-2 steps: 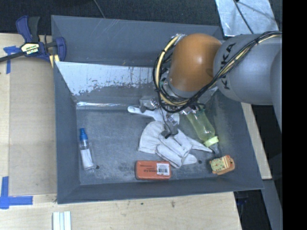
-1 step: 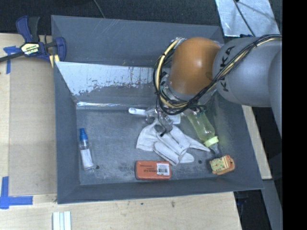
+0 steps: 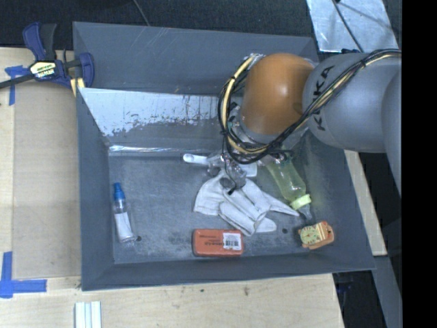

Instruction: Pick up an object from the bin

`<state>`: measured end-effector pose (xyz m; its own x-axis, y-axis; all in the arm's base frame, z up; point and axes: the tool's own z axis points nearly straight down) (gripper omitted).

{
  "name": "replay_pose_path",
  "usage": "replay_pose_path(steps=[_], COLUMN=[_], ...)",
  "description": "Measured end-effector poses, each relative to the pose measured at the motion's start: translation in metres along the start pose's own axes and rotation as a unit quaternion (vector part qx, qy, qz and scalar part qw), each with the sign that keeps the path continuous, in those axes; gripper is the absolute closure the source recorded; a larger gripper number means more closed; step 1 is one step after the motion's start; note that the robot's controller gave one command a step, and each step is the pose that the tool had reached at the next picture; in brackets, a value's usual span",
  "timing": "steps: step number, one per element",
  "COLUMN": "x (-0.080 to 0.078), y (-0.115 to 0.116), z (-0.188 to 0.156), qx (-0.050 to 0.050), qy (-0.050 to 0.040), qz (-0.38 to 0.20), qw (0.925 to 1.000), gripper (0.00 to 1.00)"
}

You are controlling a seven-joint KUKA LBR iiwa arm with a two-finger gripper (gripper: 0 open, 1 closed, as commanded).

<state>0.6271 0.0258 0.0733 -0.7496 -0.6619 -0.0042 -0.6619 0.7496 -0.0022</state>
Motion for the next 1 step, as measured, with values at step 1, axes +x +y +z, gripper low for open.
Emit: replay_pose_path(steps=[1], x=[0.0003], y=[0.0003], z=[-0.0021], qx=[0.0], qy=[-0.0001], qz=[0.0], qw=[1.0], gripper=[1.0])
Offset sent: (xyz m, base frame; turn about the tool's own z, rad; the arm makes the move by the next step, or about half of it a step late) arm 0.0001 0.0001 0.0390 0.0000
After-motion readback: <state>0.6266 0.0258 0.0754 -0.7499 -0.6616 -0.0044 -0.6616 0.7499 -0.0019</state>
